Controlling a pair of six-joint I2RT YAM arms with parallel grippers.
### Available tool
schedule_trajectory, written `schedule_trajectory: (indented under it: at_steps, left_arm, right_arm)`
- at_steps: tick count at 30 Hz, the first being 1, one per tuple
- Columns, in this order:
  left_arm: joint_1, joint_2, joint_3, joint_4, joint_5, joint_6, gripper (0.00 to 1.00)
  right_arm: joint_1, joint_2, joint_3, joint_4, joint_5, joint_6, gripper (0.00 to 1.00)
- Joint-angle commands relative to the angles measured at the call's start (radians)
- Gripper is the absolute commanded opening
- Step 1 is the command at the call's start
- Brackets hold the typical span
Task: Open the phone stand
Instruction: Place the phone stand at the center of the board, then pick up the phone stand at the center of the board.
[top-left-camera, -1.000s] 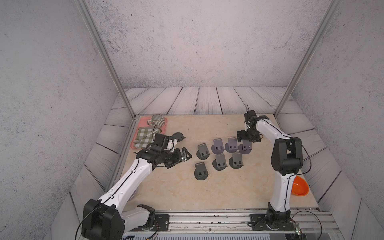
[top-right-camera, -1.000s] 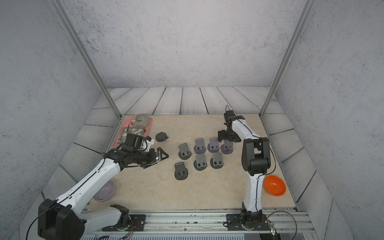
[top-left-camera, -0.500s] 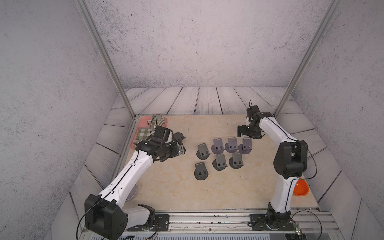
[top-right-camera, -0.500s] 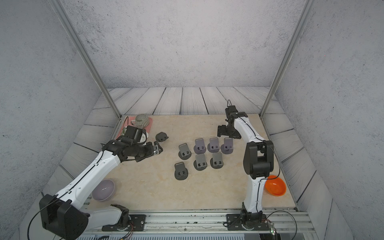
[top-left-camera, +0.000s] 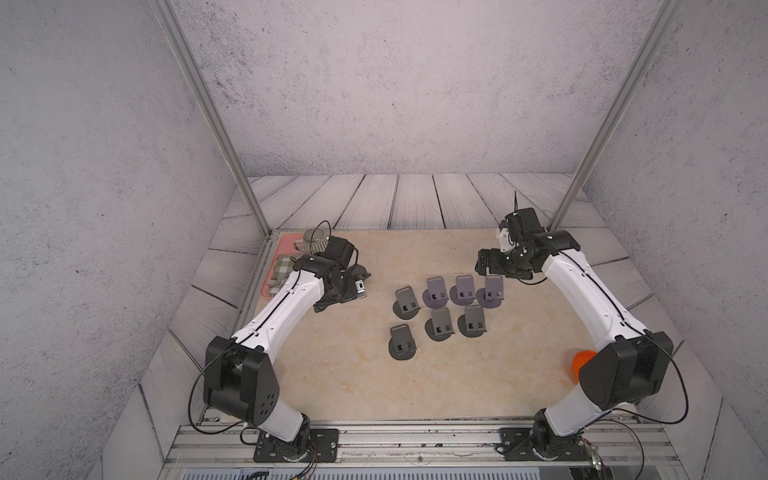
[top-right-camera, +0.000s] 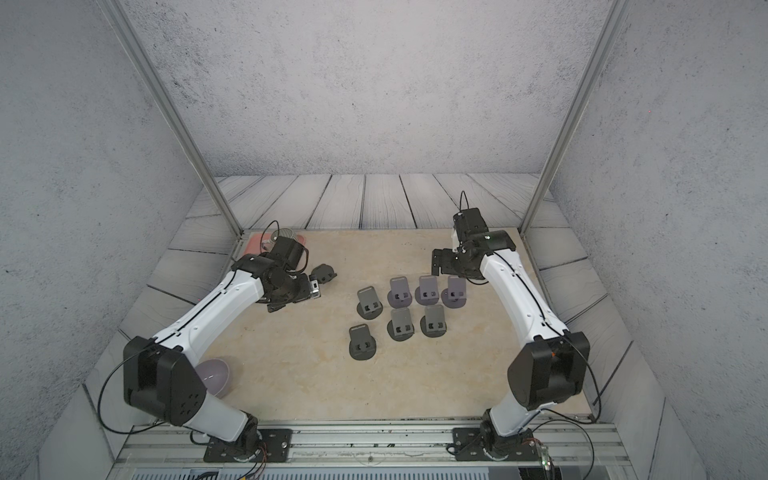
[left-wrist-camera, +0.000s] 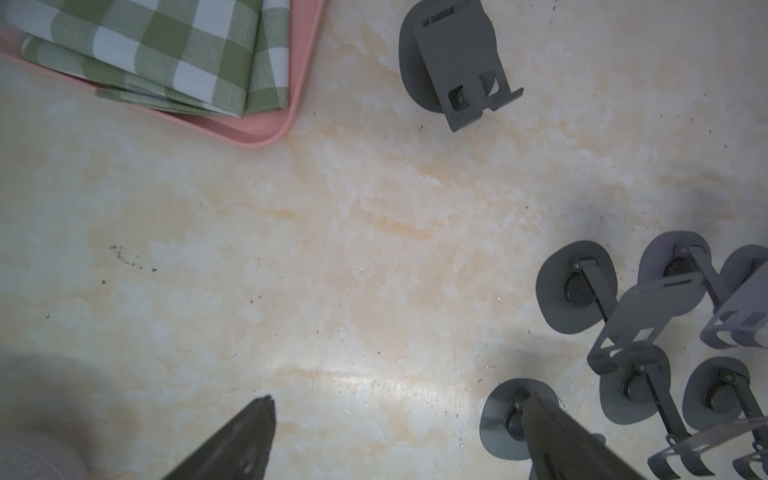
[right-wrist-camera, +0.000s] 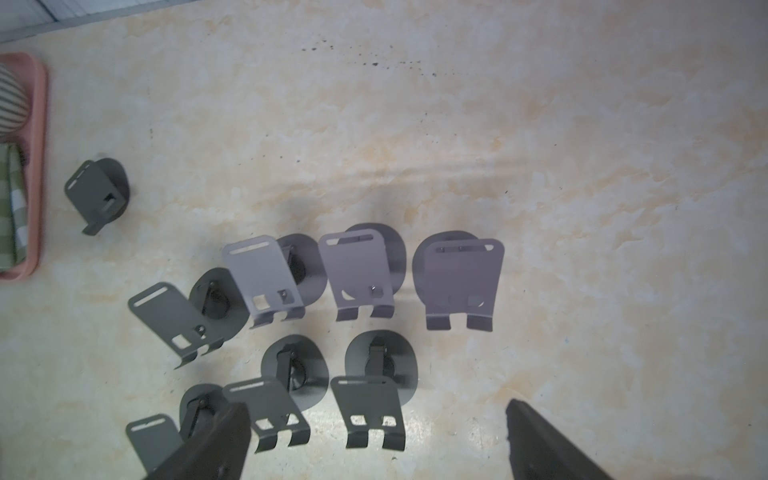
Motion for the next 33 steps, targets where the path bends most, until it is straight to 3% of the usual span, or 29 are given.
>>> schedule_trajectory:
  at_steps: [1,7,20,26,33]
  left_arm:
    - [-0.006,0.051,0.049,-0.031,-0.048,-0.067,0.98]
    - [-0.006,0.161,0.121,0.021,-0.062,-0.139,0.98]
    - [-0.003,0.45,0.389,0.055,-0.146,-0.11,1.0]
    - [0.001,0.588,0.545,0.055,-0.136,-0.11,0.98]
    - [0.005,0.776,0.781,-0.097,-0.147,-0.159,0.97]
  right_arm:
    - [0.036,-0.092,-0.014,-0.058,-0.037,0.018,0.99]
    - [0.075,-0.213,0.013,-0.131,-0.084,0.055,0.99]
    - [0.105,-0.39,0.066,-0.149,-0.28,0.15,0.99]
    - [0.109,-0.414,0.096,-0.172,-0.298,0.182,0.99]
    - [0.115,-0.431,0.108,-0.214,-0.262,0.196,0.99]
